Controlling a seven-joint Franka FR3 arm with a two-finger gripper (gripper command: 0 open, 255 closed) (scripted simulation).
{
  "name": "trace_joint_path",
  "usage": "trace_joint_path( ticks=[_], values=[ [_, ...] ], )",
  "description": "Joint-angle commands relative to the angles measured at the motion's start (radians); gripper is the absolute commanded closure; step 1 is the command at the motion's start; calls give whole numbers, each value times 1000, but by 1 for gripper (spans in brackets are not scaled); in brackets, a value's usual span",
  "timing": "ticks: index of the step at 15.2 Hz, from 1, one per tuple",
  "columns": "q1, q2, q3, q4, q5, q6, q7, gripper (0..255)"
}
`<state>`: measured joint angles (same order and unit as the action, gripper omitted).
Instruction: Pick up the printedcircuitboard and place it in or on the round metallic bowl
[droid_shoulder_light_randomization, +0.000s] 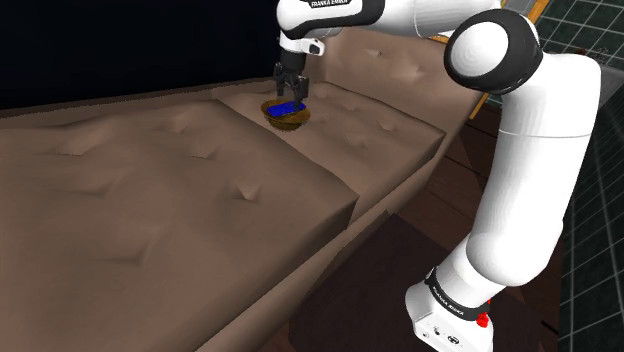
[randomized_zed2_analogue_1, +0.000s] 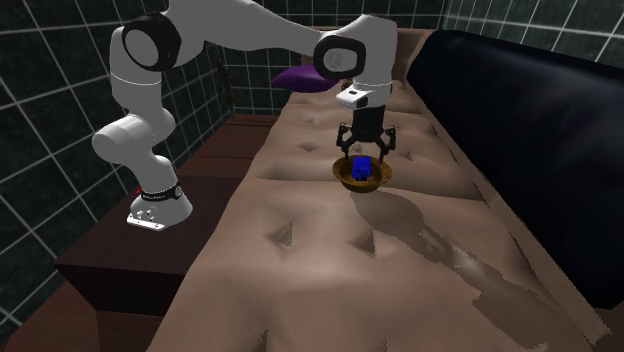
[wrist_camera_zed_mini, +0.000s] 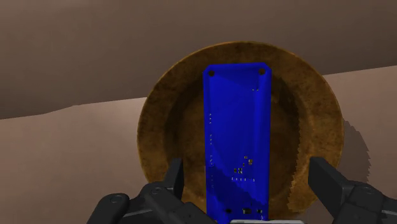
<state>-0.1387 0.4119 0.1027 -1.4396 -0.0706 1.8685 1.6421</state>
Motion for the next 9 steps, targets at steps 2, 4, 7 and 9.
trace_joint_path(
  ticks=[2,4,7,9],
  values=[
    [3,-7,2,75,2,-82,-2,0],
    [3,-7,2,74,2,-82,-2,0],
    [3,-7,2,75,2,-82,-2,0],
    [3,-7,2,75,2,-82,-2,0]
  ],
)
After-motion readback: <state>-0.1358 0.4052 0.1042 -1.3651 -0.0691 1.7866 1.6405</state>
